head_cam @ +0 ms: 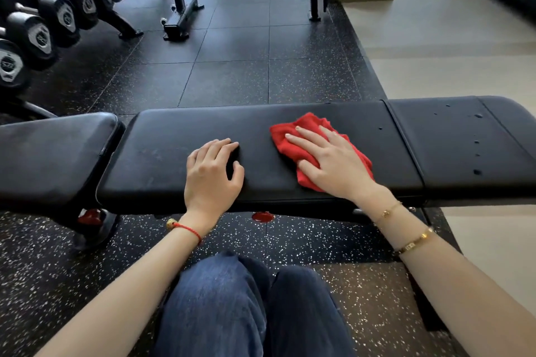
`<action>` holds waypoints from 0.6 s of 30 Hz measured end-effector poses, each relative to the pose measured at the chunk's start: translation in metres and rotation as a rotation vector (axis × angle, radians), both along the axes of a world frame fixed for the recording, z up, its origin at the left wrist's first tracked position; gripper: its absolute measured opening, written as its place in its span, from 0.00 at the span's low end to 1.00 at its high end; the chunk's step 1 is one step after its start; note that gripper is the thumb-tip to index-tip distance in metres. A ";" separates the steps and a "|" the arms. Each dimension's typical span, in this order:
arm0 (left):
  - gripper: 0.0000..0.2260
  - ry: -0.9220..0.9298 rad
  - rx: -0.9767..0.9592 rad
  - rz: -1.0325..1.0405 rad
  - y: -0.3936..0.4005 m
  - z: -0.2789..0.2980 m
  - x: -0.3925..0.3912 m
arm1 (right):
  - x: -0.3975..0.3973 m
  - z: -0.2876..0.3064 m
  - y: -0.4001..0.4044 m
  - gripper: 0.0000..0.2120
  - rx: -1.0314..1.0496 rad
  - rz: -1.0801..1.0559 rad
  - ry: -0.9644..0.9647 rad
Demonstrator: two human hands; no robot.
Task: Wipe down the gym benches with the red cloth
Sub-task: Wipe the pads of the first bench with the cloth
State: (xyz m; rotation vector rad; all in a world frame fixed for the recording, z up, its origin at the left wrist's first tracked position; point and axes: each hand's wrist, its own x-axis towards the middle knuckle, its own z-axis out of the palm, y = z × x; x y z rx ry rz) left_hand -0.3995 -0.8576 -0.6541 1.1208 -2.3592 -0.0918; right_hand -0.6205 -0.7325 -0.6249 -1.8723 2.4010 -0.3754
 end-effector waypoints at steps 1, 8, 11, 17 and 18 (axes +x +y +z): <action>0.19 0.000 -0.002 -0.002 0.000 0.000 0.000 | -0.010 0.000 -0.002 0.26 0.007 -0.064 0.013; 0.19 0.010 0.019 0.007 0.003 0.002 -0.001 | 0.023 0.004 -0.030 0.26 0.014 -0.189 -0.026; 0.18 0.029 0.026 0.006 0.003 0.003 0.000 | 0.044 0.001 -0.004 0.27 -0.016 -0.018 -0.035; 0.16 0.025 0.049 -0.023 0.004 0.002 0.001 | -0.014 -0.003 0.039 0.26 -0.042 -0.224 -0.019; 0.16 0.032 0.059 -0.023 0.004 0.002 0.001 | -0.027 -0.002 0.039 0.25 -0.026 -0.289 -0.019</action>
